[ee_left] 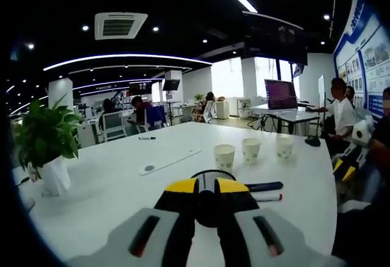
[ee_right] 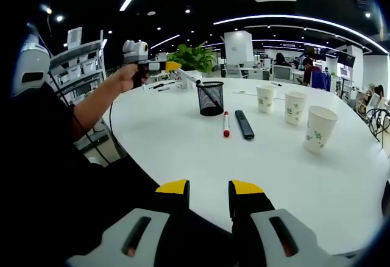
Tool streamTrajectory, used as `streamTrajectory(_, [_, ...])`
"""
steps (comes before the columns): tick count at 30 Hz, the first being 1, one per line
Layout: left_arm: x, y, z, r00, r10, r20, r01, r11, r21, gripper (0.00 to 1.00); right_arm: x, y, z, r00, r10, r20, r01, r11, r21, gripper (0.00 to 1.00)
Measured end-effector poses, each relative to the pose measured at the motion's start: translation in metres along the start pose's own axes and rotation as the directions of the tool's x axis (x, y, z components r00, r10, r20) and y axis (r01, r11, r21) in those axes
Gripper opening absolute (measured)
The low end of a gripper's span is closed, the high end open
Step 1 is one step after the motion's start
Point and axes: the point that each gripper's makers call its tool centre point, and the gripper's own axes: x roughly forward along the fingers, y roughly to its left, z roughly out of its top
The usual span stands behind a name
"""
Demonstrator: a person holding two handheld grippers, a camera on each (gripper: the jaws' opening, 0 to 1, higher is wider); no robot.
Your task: Place the scattered laser pointers and whiteboard markers into the pen holder and stack the scattered paper cups together
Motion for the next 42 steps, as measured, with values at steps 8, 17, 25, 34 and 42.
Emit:
streamTrajectory(8, [0.002,-0.002,0.003,1.0,0.001,0.012,-0.001,1.0,-0.001,0.15,0.0,-0.002,-0.002,1.0,-0.002,-0.001,0.002,1.0,0.005,0.29])
streamTrajectory(17, [0.002,0.001,-0.001,1.0,0.005,0.002,-0.005,1.0,-0.004,0.16,0.002,-0.001,-0.003,1.0,0.002,-0.002,-0.002,1.0,0.006,0.29])
streamTrajectory(25, [0.002,0.003,-0.004,1.0,0.003,-0.01,-0.003,1.0,-0.002,0.17,0.001,-0.002,-0.002,1.0,-0.002,-0.002,0.002,1.0,0.006,0.29])
streamTrajectory(34, [0.005,0.004,-0.021,0.999,-0.005,-0.044,0.004,1.0,-0.024,0.19,0.002,0.0,-0.003,1.0,0.003,-0.005,-0.003,1.0,0.006,0.29])
streamTrajectory(42, [0.009,0.006,-0.028,0.999,-0.008,-0.048,0.006,0.999,-0.039,0.21,0.002,-0.001,-0.003,1.0,0.003,-0.006,-0.003,1.0,0.006,0.29])
